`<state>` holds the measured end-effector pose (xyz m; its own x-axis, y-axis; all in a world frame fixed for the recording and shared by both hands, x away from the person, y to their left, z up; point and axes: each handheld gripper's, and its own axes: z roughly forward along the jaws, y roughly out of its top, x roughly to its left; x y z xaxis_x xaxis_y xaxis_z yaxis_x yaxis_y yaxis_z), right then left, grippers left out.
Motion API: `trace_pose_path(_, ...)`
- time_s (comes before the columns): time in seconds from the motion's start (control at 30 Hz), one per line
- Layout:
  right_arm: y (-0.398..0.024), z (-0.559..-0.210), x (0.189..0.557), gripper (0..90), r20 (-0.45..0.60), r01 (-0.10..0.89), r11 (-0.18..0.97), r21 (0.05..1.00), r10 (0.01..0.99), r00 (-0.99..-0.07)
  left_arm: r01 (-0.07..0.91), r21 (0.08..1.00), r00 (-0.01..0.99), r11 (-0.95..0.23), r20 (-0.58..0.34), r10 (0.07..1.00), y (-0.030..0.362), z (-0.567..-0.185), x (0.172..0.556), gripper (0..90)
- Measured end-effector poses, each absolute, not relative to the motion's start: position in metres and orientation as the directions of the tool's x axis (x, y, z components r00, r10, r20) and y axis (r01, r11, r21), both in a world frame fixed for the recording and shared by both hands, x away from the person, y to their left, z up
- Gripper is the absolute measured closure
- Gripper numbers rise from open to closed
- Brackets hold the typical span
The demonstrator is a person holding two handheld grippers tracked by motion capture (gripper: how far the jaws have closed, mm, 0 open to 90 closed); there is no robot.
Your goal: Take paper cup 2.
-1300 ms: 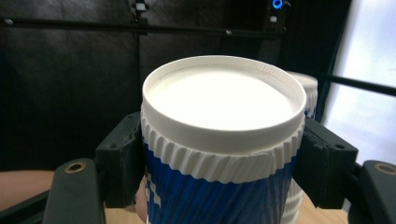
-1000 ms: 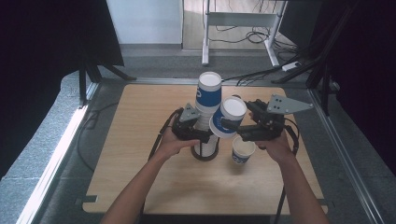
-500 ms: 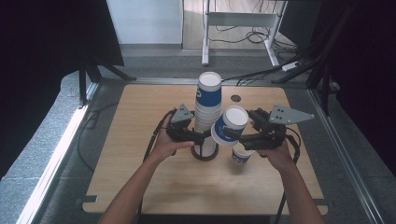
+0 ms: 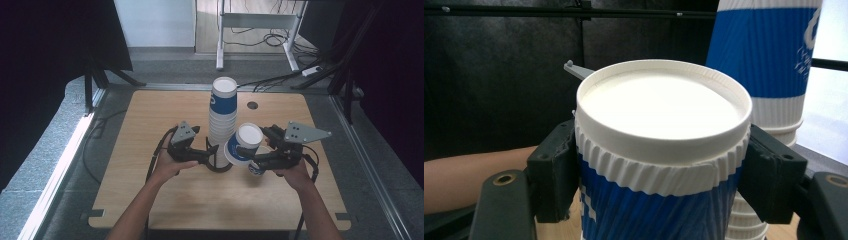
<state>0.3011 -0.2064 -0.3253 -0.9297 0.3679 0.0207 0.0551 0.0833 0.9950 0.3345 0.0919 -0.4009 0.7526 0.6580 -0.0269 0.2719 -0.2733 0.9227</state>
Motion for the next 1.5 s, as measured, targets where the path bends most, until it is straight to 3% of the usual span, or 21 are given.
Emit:
trace_pose_path(0.73,-0.188,-0.389,0.288,26.3,0.032,0.101,0.149,0.984,0.411,-0.911,0.337,0.917,0.711,-0.213,-0.100,0.696,0.116,-0.460,0.286,12.7)
trace_pose_path(1.33,-0.184,-0.436,0.284,26.2,0.070,0.164,0.179,0.970,0.443,-0.894,0.324,0.920,0.724,-0.220,-0.092,0.684,0.125,-0.460,0.266,14.1)
trace_pose_path(1.5,-0.175,-0.444,0.283,26.2,0.073,0.177,0.198,0.964,0.444,-0.893,0.307,0.913,0.752,-0.268,-0.060,0.656,0.124,-0.463,0.262,14.1)
